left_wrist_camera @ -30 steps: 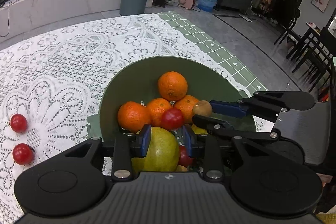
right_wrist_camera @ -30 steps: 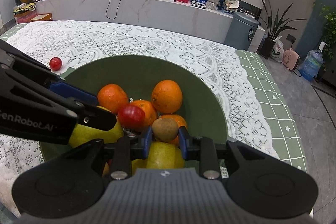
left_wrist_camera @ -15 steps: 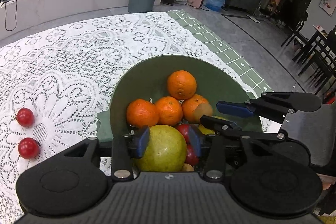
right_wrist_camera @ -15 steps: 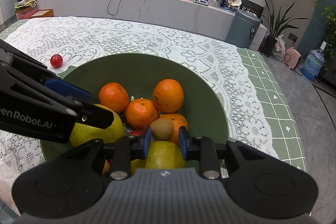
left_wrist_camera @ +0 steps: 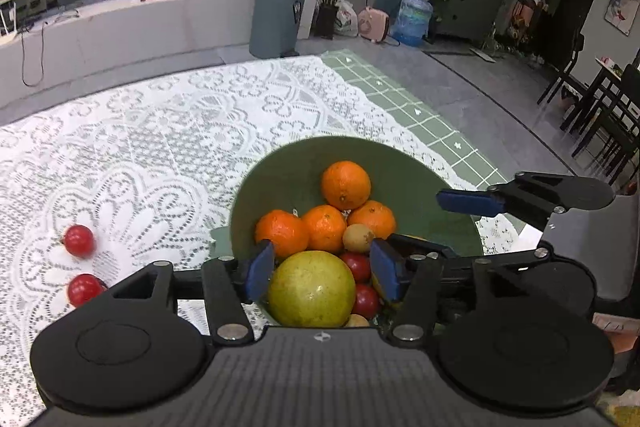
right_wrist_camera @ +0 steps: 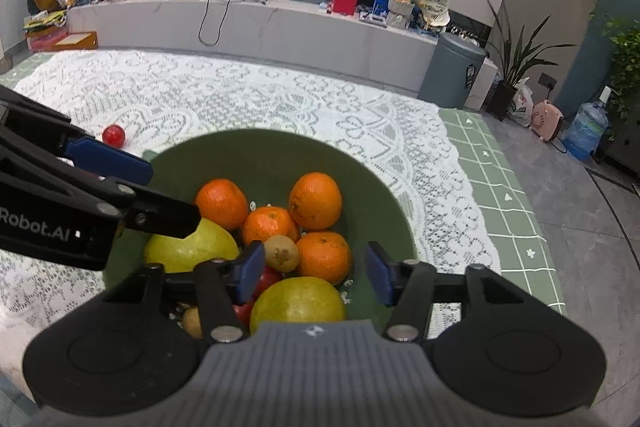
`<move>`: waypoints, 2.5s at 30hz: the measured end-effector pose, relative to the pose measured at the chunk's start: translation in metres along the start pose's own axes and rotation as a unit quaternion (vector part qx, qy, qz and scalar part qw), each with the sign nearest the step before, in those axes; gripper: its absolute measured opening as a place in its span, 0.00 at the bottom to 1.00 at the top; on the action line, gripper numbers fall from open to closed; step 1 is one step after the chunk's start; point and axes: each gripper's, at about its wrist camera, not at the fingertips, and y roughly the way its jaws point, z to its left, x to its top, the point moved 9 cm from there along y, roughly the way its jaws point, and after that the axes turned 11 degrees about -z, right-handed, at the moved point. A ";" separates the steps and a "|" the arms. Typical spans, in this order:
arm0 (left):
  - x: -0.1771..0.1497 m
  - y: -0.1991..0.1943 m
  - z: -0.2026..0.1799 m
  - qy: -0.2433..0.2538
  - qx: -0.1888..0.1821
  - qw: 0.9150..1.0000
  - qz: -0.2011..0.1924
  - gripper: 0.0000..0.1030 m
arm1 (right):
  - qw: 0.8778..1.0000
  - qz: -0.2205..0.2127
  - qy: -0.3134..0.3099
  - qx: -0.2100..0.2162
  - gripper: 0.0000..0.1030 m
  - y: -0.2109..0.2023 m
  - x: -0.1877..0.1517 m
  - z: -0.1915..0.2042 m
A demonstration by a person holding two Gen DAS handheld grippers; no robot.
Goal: Organize fruits
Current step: 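Move both open tools back toward the last two red tomatoes, then grasp a red tomato with the left tool while the right tool grasps the other tomato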
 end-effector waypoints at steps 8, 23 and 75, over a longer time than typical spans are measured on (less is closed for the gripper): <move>0.003 -0.026 0.018 -0.014 0.029 0.999 -0.031 0.67 | 0.999 -0.037 0.031 -0.013 0.68 -0.022 0.011 0.013; -0.018 -0.075 0.090 -0.055 0.117 0.989 -0.065 0.68 | 0.995 -0.078 0.048 0.037 0.69 -0.038 0.022 0.091; -0.063 -0.073 0.225 -0.129 0.214 0.967 -0.059 0.67 | 0.986 -0.022 -0.008 0.163 0.39 0.096 0.032 0.226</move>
